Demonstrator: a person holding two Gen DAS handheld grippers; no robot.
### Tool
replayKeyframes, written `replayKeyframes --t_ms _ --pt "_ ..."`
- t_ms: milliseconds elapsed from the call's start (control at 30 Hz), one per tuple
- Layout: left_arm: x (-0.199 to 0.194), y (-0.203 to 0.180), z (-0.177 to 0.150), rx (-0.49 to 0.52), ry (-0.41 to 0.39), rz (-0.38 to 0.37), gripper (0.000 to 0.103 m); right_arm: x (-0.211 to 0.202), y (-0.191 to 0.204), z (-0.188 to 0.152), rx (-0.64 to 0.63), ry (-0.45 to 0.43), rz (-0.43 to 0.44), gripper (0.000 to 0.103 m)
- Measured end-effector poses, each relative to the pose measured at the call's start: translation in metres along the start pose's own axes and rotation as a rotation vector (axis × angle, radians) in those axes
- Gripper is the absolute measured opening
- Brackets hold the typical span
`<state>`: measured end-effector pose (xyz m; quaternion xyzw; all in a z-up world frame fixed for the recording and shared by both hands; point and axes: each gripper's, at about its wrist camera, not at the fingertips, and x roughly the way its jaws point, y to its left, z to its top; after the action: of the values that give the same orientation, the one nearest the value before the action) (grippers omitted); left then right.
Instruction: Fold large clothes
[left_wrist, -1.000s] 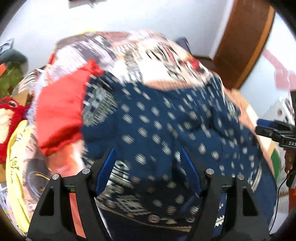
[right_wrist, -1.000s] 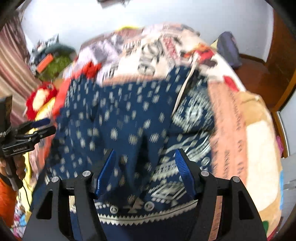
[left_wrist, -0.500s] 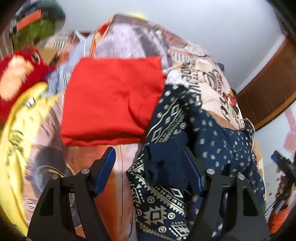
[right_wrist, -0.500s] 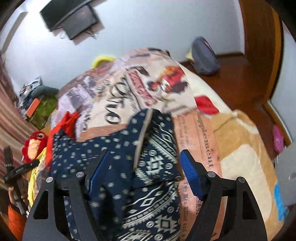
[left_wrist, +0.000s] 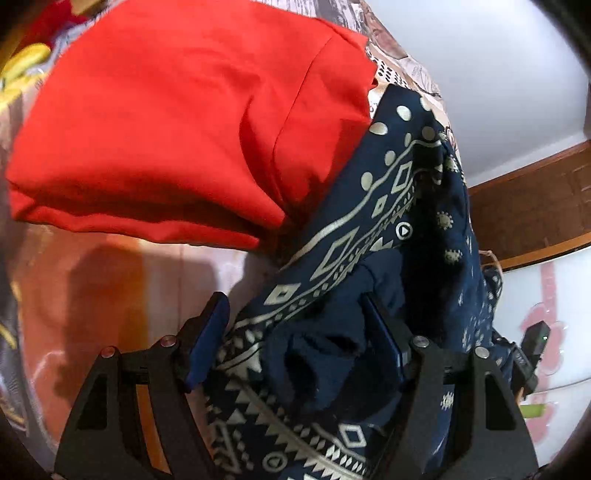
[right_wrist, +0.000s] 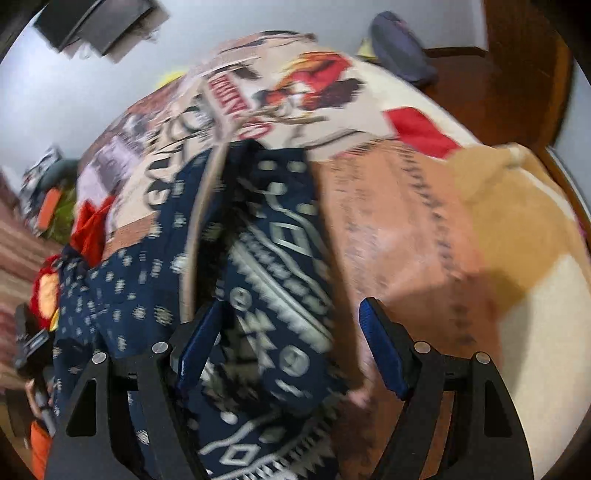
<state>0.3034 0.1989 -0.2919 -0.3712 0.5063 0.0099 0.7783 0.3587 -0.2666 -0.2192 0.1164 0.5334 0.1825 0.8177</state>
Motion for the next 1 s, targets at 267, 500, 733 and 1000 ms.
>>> replayKeyframes --t_ms 267,500,733,1000 --pt "-0.008 -0.01 -0.008 0.023 -0.011 -0.067 0.039 0.01 0.017 0.006 -0.024 0.048 0.055 0.02" --pt "-0.054 -0.077 -0.031 0.287 -0.106 0.057 0.014 -0.046 0.051 0.002 -0.131 -0.066 0.062 0.015" --pt "-0.121 -0.147 -0.027 0.473 -0.282 0.092 0.012 -0.098 0.1 0.009 -0.222 -0.187 0.11 0.013" --pt "-0.156 -0.148 0.01 0.486 -0.388 0.118 0.012 -0.107 0.141 0.037 -0.278 -0.302 0.126 0.013"
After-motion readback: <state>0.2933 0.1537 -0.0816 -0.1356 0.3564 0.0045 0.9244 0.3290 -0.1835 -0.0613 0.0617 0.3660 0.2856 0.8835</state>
